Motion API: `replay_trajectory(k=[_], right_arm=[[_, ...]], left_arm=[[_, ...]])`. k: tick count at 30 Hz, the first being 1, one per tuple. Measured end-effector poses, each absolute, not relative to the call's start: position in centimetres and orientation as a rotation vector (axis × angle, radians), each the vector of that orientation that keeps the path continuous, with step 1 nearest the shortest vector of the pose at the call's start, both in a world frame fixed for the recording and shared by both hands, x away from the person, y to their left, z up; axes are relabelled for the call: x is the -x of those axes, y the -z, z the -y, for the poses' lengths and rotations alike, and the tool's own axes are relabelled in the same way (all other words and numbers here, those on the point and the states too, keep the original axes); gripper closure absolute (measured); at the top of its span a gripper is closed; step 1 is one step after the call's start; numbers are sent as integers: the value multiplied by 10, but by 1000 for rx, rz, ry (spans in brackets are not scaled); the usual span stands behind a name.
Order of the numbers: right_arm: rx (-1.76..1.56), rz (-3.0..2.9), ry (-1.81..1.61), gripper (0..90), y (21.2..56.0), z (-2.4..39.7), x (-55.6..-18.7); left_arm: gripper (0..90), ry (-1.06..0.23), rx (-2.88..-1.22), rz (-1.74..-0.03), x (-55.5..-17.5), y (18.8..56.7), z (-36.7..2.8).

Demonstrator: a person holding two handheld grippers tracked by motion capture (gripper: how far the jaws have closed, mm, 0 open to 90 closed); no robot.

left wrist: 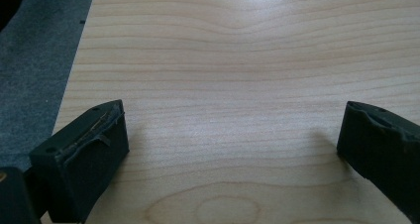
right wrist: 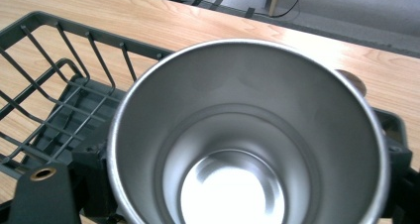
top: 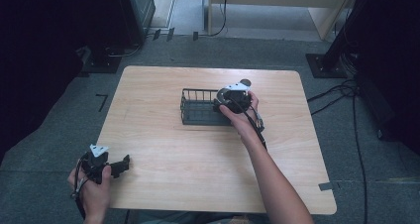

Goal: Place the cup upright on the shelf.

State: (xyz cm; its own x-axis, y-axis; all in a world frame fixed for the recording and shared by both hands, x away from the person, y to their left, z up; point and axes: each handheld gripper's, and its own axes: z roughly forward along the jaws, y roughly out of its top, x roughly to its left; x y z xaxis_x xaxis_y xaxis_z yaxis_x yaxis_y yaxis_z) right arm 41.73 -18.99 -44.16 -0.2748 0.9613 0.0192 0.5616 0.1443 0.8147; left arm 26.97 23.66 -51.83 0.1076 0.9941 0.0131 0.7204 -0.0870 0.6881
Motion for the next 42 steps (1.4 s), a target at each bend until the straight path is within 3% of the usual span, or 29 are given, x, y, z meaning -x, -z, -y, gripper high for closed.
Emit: replay_trajectory(k=[6, 12, 42], right_arm=[[-1454, -1904, -1006, 119, 438, 192, -415], [-1453, -1932, -1028, 36, 437, 193, -414], [-1411, -1862, -1102, 13, 404, 225, -378]], left_arm=[[0, -678, -1866, -1666, -270, 518, -237], [0, -678, -1866, -1666, -270, 518, -237], [0, -678, -1866, -1666, -270, 518, -237]])
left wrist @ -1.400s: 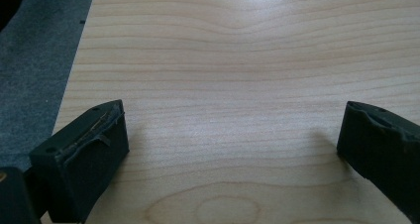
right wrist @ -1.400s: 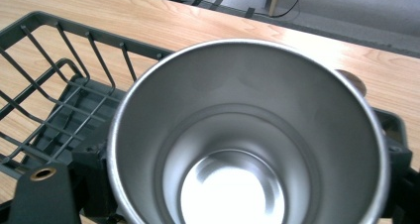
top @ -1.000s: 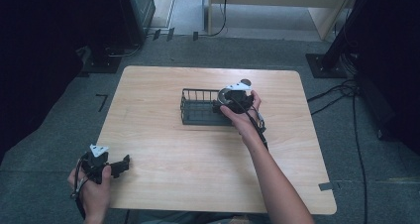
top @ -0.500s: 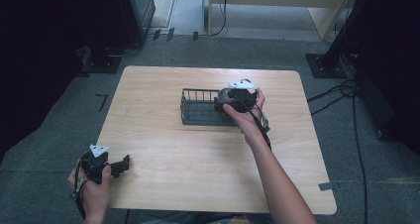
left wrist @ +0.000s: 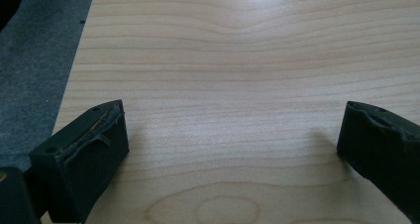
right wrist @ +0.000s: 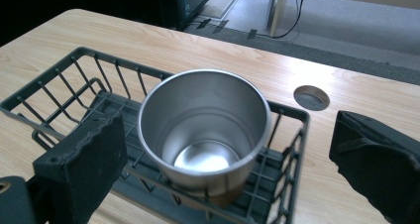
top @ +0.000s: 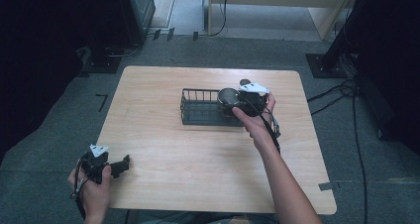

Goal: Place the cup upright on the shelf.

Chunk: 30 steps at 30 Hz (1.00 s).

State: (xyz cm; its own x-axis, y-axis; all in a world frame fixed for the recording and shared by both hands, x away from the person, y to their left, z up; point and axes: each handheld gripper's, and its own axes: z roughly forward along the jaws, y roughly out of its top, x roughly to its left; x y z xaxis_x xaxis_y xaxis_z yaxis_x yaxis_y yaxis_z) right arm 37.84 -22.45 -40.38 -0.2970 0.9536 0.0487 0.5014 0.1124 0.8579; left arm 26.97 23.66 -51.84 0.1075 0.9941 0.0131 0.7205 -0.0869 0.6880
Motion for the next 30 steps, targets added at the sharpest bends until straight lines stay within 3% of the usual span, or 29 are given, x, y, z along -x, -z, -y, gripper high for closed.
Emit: replay_trajectory(k=[30], right_arm=[[-1426, -1798, -1108, 8, 412, 276, -321]], left_arm=[[0, -679, -1864, -1665, -270, 518, -237]])
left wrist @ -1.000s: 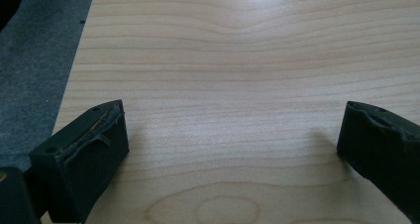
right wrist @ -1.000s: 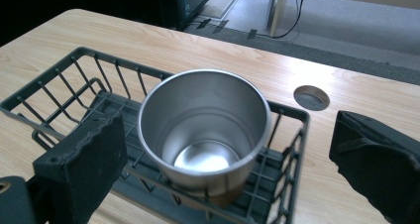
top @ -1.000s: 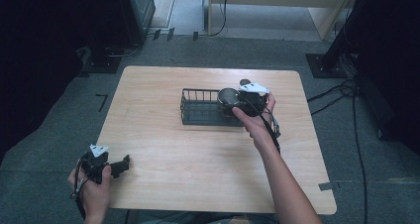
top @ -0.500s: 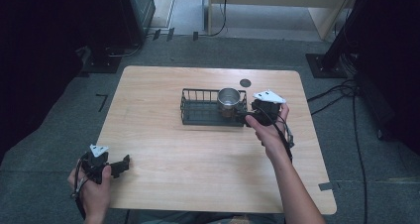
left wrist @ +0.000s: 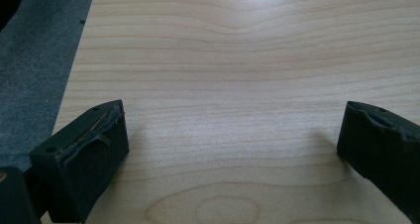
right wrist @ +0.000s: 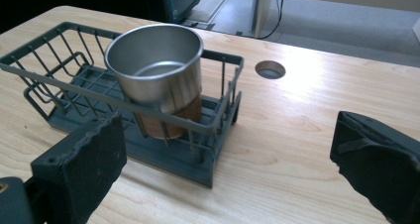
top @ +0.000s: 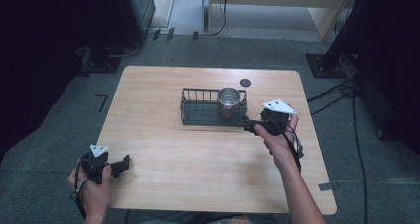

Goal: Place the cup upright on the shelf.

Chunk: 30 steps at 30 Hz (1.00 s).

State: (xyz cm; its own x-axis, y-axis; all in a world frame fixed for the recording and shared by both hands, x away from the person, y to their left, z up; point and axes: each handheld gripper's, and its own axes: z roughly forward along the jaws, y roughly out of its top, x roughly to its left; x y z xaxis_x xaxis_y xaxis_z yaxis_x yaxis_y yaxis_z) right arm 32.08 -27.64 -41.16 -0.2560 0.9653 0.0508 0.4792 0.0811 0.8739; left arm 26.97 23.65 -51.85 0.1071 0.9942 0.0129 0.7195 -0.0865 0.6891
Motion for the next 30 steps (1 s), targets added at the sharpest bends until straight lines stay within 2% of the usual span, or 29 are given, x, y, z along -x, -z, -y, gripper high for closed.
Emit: replay_trajectory(k=[30], right_arm=[[-1547, -1718, -1042, 9, 444, 339, -268]], left_arm=[[0, -679, -1868, -1665, -270, 518, -237]])
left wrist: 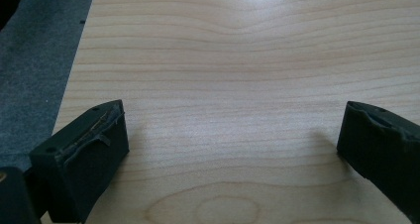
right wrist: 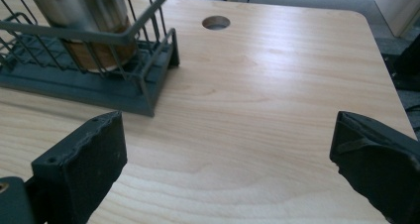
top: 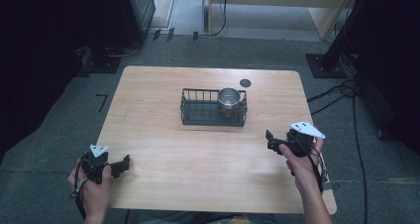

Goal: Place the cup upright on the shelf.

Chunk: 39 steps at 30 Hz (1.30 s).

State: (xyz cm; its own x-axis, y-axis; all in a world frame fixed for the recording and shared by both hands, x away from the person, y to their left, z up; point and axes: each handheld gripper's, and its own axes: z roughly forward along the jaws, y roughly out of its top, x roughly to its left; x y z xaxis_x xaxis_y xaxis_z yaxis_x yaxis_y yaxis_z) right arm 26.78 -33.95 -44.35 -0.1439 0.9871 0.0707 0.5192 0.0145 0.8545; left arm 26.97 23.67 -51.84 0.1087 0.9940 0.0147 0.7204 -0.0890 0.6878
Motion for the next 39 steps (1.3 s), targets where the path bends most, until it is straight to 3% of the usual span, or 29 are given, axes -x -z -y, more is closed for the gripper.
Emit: replay_trajectory(k=[39], right_arm=[[-1765, -1682, -813, 0, 520, 406, -198]], left_arm=[[0, -680, -1865, -1665, -270, 519, -237]])
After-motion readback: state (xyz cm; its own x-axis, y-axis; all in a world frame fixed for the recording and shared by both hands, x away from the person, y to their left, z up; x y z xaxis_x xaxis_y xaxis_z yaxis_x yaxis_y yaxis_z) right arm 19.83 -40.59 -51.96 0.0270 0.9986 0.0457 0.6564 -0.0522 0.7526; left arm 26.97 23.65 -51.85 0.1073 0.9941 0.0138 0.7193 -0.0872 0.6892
